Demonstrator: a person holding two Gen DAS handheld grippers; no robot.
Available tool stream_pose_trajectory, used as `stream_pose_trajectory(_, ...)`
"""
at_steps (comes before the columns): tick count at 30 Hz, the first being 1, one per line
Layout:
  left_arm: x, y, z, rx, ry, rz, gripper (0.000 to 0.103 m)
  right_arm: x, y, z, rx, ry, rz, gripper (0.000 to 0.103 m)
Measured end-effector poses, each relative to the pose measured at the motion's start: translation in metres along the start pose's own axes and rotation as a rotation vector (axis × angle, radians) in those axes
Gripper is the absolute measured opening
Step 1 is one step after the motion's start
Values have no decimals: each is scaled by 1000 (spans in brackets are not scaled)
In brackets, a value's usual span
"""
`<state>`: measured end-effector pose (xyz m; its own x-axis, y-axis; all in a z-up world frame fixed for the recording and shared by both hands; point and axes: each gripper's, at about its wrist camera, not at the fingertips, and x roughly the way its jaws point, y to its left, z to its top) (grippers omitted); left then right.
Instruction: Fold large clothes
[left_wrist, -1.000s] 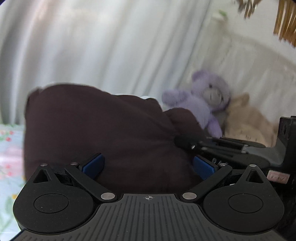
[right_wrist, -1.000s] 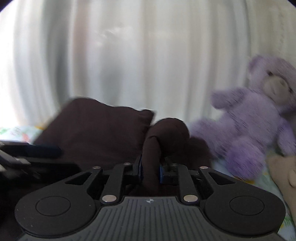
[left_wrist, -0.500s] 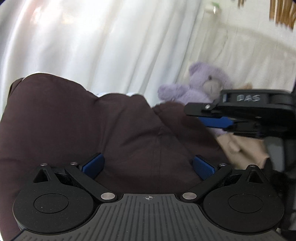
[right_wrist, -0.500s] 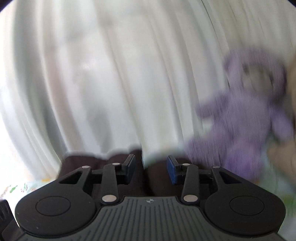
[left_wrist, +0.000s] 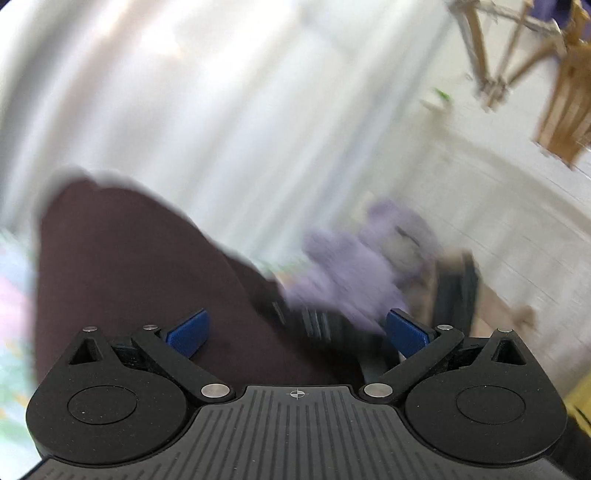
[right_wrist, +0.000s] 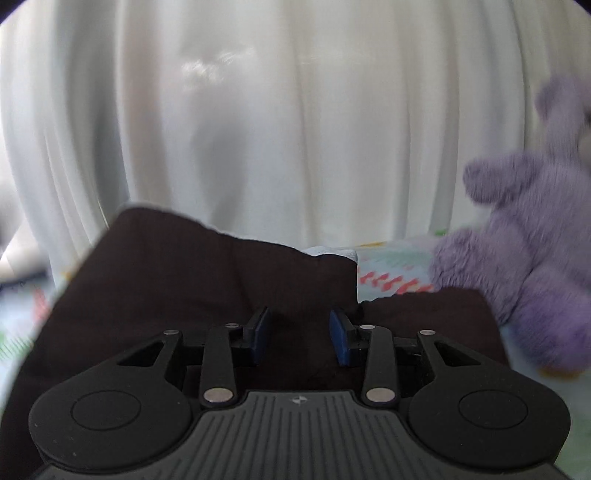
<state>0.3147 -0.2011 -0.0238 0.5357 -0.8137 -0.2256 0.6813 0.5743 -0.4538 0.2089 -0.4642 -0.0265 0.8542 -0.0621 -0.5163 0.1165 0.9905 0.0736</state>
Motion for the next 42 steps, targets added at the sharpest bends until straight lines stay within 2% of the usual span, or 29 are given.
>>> stream_pose_trajectory(2, 4, 4, 16, 64, -77, 168, 103, 0, 8, -3, -65, -3, -46, 34)
stream_pose_trajectory(3, 12, 9, 22, 86, -90, 244, 103, 1, 6, -3, -67, -3, -50, 34)
stream_pose_trajectory(5, 32, 24, 26, 92, -77, 356, 103, 1, 3, -3, -45, 6, -42, 34)
stream_pose_trajectory(6, 44, 34, 29, 42, -36, 371, 103, 6, -1, 0, -32, 15, -39, 35)
stream_pose_trajectory(8, 64, 51, 29, -77, 48, 326, 103, 4, -7, 12, -10, 46, -23, 36)
stream_pose_trajectory(9, 72, 52, 28, -76, 68, 342, 103, 2, -9, 19, 3, 28, -18, 38)
stream_pose_trajectory(11, 84, 42, 25, -9, 97, 392, 103, 2, -14, 31, 56, -6, 23, 43)
stream_pose_trajectory(16, 105, 31, 22, 92, 189, 475, 103, 39, -18, 18, 76, 54, 3, 45)
stream_pose_trajectory(19, 112, 35, 16, 89, 228, 504, 103, 49, -28, 6, 126, 45, -7, 45)
stream_pose_trajectory(25, 133, 44, 9, 80, 277, 548, 103, 65, -28, -1, 114, 59, -45, 46)
stream_pose_trajectory(28, 142, 39, 5, 112, 293, 589, 103, 62, -34, 2, 141, 60, -22, 47)
stream_pose_trajectory(30, 138, 41, 6, 98, 285, 575, 103, 52, -34, 11, 145, 67, -21, 50)
stream_pose_trajectory(31, 135, 43, 8, 88, 278, 562, 103, 37, -32, 15, 147, 61, -30, 59)
stream_pose_trajectory(33, 124, 44, 11, 76, 270, 527, 103, 2, -31, 12, 172, 13, -34, 72)
stream_pose_trajectory(34, 115, 44, 13, 65, 263, 518, 103, -17, -31, 5, 168, -25, -28, 72)
stream_pose_trajectory(37, 68, 34, 17, -8, 227, 519, 103, -48, -31, -23, 110, -114, -96, 73)
stream_pose_trajectory(39, 32, 24, 4, -97, 185, 465, 103, -52, -38, -39, 138, -149, -151, 73)
stream_pose_trajectory(40, 18, 17, -8, -116, 137, 452, 103, -51, -43, -44, 169, -150, -160, 73)
stream_pose_trajectory(42, 8, 6, -30, -79, 77, 463, 103, -46, -47, -55, 200, -159, -170, 74)
